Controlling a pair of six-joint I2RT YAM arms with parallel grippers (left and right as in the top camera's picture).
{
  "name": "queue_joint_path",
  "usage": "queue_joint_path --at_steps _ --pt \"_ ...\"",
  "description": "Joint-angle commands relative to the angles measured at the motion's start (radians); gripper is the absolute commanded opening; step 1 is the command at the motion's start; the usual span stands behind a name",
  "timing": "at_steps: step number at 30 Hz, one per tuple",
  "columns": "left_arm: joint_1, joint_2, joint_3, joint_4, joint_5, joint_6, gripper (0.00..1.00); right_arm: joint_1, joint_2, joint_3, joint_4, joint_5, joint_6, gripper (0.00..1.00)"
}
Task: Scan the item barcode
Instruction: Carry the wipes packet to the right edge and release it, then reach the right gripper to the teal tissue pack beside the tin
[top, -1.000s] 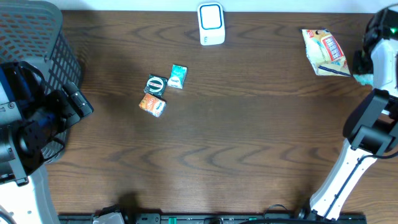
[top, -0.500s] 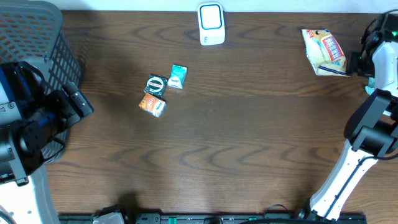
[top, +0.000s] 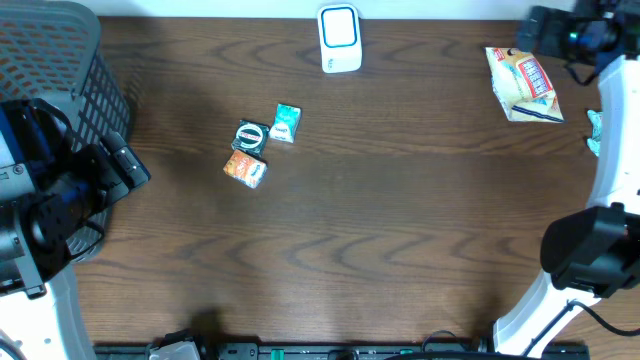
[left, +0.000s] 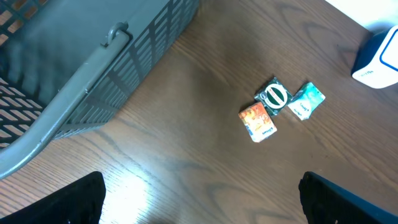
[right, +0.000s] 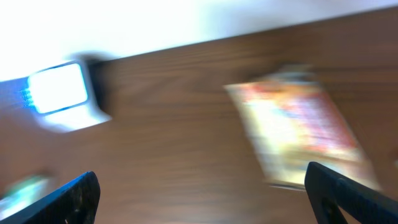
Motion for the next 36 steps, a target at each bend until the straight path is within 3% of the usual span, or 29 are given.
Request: queue_joint_path --at_steps 1,15,22,29,33,36 --pt "0.005 0.0 -0.009 -0.002 -0.009 -0.002 0.98 0.08 0.03 -0.003 0.001 -0.37 0.04 0.99" --pt "0.005 0.0 -0.009 -0.002 -0.009 -0.002 0.98 0.492 0.183 -0.004 0.049 -0.192 0.1 0.94" --pt "0.005 0.0 -0.009 -0.002 -0.009 -0.002 0.98 0.653 0.264 -0.004 0.104 0.02 0.329 0.77" --pt "0.005 0.0 -0.009 -0.002 -0.009 -0.002 0.98 0.729 0.303 -0.004 0.162 0.037 0.43 0.61" --pt "0.005 0.0 -0.009 -0.002 -0.009 -0.002 0.98 0.754 0.316 -0.004 0.18 0.101 0.475 0.47" --pt "0.005 0.0 -0.009 -0.002 -0.009 -0.002 0.98 0.761 0.323 -0.007 0.18 0.174 0.521 0.49"
